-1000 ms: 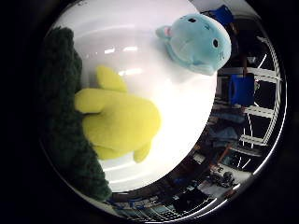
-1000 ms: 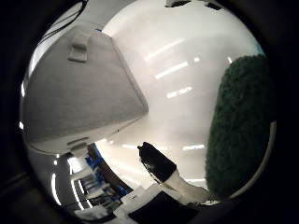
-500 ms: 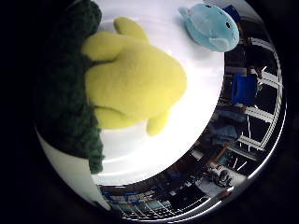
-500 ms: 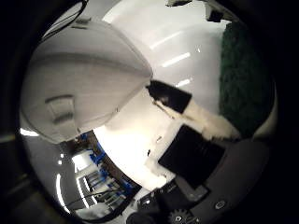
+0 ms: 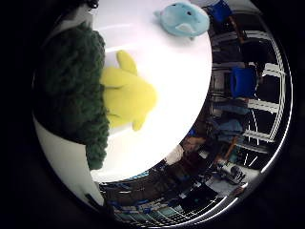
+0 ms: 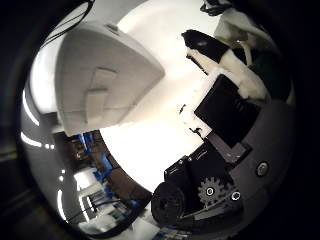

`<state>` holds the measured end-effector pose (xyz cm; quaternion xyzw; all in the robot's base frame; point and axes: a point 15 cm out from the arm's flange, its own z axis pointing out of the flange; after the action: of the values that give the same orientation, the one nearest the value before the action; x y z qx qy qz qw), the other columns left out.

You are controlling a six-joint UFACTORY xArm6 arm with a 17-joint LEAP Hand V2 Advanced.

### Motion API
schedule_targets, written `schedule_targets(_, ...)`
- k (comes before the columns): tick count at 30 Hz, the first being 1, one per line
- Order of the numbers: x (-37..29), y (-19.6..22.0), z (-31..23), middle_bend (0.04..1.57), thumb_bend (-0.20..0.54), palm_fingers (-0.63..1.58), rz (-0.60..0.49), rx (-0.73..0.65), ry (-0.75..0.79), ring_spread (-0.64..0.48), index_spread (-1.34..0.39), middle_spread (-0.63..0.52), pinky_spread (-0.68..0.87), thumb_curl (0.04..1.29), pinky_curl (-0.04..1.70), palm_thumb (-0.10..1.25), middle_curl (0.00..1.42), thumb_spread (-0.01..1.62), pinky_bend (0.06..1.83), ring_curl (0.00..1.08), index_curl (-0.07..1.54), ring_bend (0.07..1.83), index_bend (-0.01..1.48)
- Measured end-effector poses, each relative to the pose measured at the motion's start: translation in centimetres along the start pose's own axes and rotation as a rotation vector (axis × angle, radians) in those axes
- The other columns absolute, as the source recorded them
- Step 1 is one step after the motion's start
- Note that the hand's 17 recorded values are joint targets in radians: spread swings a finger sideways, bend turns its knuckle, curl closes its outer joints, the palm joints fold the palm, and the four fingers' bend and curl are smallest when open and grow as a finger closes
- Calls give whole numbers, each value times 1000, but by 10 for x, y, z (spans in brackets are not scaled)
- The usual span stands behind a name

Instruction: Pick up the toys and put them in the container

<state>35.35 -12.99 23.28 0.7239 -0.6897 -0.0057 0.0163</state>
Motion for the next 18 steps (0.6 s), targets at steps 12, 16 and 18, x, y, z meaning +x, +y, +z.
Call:
schedule_targets(12,-18,58,-113,1340,-14,1158,14,27,9,-187,-249,-129,-221,601,767,1008,674,1059,1307,619,805,1445,981)
schedule_targets(16,-21,63,-162,1346,-14,1156,17,60,18,-187,-250,-128,-222,614,793,1005,668,1062,1289,616,817,1448,975)
schedule_targets(18,-23,64,-185,1348,-14,1156,19,80,21,-186,-252,-128,-220,618,805,1004,665,1062,1280,615,822,1449,972)
